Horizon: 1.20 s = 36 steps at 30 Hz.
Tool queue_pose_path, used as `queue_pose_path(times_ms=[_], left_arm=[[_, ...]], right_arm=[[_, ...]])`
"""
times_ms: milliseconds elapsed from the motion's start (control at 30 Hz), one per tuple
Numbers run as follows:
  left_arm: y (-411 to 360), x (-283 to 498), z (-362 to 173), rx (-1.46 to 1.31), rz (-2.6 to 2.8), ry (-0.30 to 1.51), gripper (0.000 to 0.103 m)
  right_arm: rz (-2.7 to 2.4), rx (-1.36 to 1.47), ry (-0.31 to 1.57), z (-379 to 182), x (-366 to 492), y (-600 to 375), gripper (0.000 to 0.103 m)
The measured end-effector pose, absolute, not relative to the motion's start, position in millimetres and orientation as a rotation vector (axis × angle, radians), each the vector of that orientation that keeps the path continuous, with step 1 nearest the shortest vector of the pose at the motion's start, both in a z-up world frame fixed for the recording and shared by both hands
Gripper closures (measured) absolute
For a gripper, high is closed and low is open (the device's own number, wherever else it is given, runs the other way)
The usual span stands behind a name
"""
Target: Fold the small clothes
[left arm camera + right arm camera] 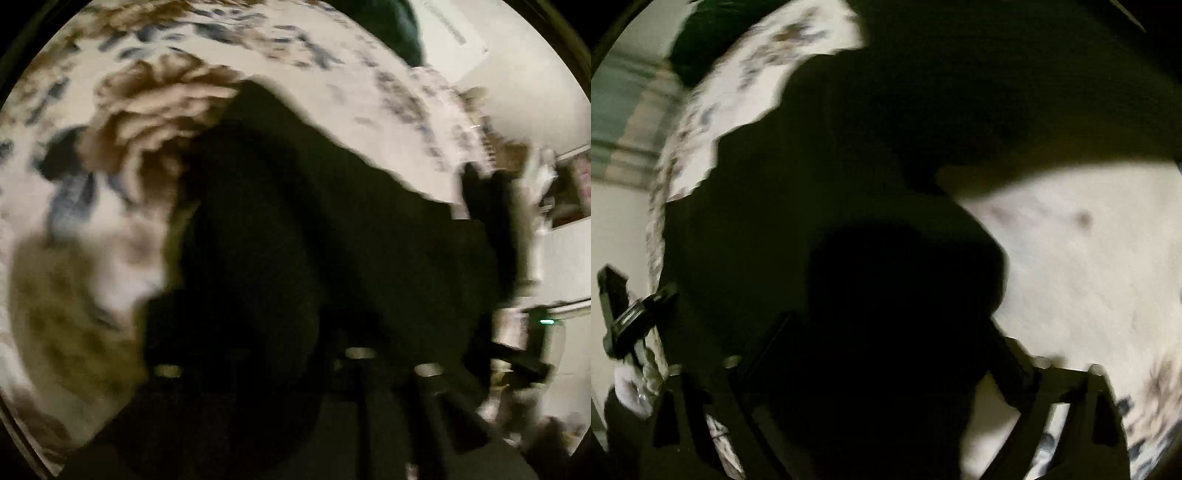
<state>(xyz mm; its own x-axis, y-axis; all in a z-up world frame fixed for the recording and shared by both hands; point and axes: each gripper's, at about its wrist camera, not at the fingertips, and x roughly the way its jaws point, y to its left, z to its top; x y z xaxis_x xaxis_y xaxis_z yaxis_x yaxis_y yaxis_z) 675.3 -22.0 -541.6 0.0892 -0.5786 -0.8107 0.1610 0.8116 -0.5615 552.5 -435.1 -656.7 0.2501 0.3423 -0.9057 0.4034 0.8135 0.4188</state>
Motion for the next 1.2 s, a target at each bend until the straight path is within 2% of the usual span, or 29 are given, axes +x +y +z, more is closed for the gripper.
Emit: queue_pose_path(times_ms=[33, 67, 167, 267, 333, 400, 433, 467, 500, 533, 600, 667, 800, 833, 867, 900, 933, 967, 1000, 1067, 1200], left_arm=[[-18, 674, -540, -0.437, -0.600, 1.376, 0.090], [-11, 672, -539, -0.522, -0.630, 1.366, 0.090], [25, 672, -558, -0.844, -0.636, 1.363, 0.090], [62, 673, -591, -0.859, -0.478, 1.403, 0.086], [70, 671, -605, -0.930, -0.497, 1.420, 0.084], [68, 669, -598, -0.925, -0.507, 1.421, 0.079], [67, 669, -593, -0.921, -0.506, 1.425, 0.073], [65, 667, -584, -0.910, -0.507, 1.424, 0.067], [63, 667, -575, -0.887, -0.516, 1.409, 0.047], [62, 667, -565, -0.852, -0.522, 1.389, 0.034], [52, 670, -549, -0.717, -0.509, 1.362, 0.028], [36, 682, -550, -0.578, -0.487, 1.376, 0.028], [2, 698, -569, -0.437, -0.453, 1.410, 0.031], [-3, 700, -567, -0.444, -0.472, 1.399, 0.031], [-5, 701, -566, -0.474, -0.505, 1.393, 0.035], [-4, 700, -563, -0.545, -0.560, 1.385, 0.052], [-1, 700, -563, -0.617, -0.609, 1.384, 0.076], [4, 699, -563, -0.701, -0.658, 1.376, 0.080], [11, 699, -567, -0.749, -0.660, 1.374, 0.080], [27, 705, -586, -0.748, -0.565, 1.410, 0.079], [69, 701, -616, -1.072, -0.539, 1.410, 0.074]], right_arm=[[-0.046, 0.675, 1.344, -655, 551, -437, 0.066], [-0.002, 0.797, 1.320, -655, 547, -444, 0.069], [0.183, 1.224, 1.196, -663, 531, -466, 0.071], [0.208, 1.599, 1.103, -701, 506, -492, 0.071], [0.068, 1.553, 1.192, -719, 498, -502, 0.070], [0.048, 1.517, 1.212, -720, 499, -501, 0.060], [0.029, 1.476, 1.220, -713, 501, -499, 0.051], [0.007, 1.421, 1.214, -702, 503, -499, 0.043], [-0.032, 1.344, 1.199, -686, 503, -500, 0.037], [-0.067, 1.274, 1.181, -672, 503, -500, 0.027], [-0.118, 1.114, 1.143, -641, 506, -501, 0.025], [-0.131, 1.006, 1.139, -627, 514, -499, 0.020], [-0.156, 0.879, 1.240, -643, 552, -494, 0.020], [-0.140, 0.850, 1.258, -649, 559, -488, 0.025], [-0.117, 0.835, 1.270, -656, 566, -484, 0.059], [-0.069, 0.862, 1.284, -661, 572, -480, 0.077], [-0.034, 0.904, 1.287, -662, 572, -476, 0.082], [0.030, 0.991, 1.249, -660, 570, -478, 0.085], [0.184, 1.217, 1.171, -662, 565, -483, 0.085], [0.205, 1.389, 1.080, -670, 553, -497, 0.086], [-0.022, 1.440, 1.137, -703, 524, -532, 0.084]])
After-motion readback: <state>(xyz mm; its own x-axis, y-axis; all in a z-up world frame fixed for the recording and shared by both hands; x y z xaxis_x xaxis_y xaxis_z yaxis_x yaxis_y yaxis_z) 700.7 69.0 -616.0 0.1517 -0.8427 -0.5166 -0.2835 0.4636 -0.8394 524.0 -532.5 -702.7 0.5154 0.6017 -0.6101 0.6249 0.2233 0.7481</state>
